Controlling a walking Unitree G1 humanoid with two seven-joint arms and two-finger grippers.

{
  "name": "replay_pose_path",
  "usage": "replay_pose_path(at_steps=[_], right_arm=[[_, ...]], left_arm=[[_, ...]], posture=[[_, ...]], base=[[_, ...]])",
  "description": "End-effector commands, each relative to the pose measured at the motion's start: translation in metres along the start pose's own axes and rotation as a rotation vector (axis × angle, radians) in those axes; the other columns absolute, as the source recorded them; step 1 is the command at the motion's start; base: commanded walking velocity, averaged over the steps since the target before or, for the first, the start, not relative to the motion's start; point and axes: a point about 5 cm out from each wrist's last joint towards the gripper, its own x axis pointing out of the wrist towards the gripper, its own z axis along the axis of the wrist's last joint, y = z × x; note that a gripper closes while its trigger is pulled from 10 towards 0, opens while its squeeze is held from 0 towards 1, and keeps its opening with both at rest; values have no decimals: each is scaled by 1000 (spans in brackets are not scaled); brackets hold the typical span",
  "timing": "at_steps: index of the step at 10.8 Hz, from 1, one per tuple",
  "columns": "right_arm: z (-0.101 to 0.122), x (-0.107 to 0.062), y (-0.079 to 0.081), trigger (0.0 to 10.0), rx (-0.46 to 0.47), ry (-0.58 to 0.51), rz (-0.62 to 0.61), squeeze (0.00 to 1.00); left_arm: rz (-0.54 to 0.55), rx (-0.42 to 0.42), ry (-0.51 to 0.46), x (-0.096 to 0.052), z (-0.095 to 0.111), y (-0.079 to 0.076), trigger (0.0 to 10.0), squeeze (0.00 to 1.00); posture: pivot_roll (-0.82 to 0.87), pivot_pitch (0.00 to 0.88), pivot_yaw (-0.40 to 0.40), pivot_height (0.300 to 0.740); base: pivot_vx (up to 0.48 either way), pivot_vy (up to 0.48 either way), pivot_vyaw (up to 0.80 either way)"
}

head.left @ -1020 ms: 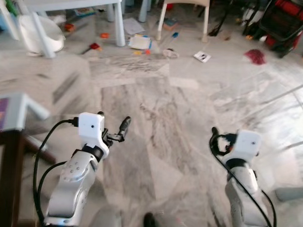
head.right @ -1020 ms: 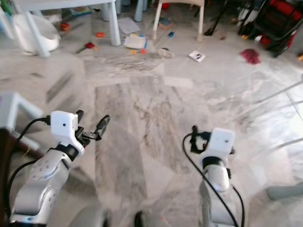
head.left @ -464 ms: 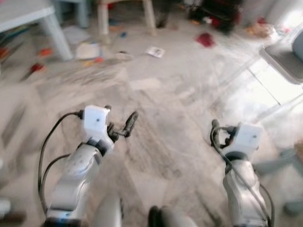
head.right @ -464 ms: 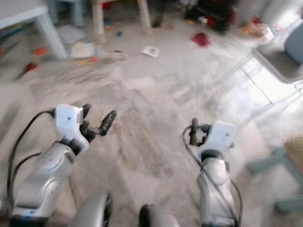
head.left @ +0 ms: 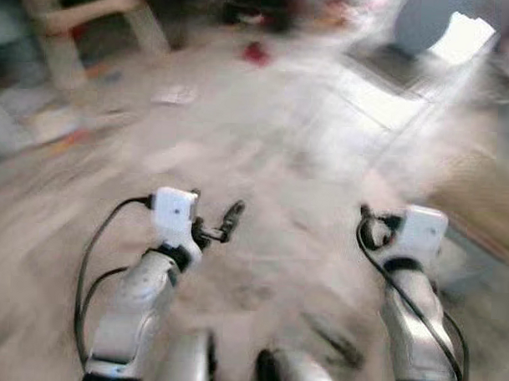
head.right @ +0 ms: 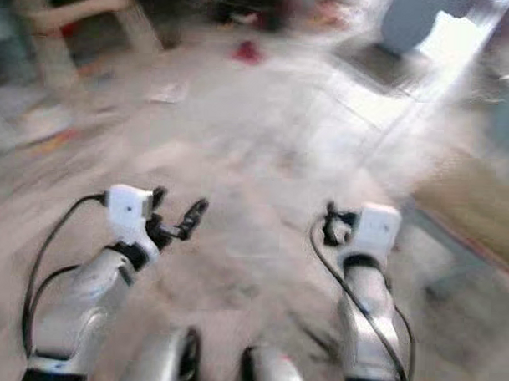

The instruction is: Move the pillow to the sofa

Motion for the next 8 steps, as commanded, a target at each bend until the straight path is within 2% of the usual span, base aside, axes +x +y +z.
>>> replay_pose_path(at_steps=[1,6,8], right_arm=[[-5,-1,-5,10000,-16,26,-13,0],[-4,-1,-7,10000,-29,24,-15,0],[-3,-5,-12,10000,-48,12,-29,0]], left_arm=[[4,-8,4,0,0,-2,10000,0],[-11,-23,15,1,-3,-5,10000,0],[28,-2,29,-4,-7,3,10000,0]], posture=[[-23,222,-20,740],[-34,221,-28,740],[-35,221,-29,740]], base=[[442,0,-788],[443,0,-786],[441,0,-788]])
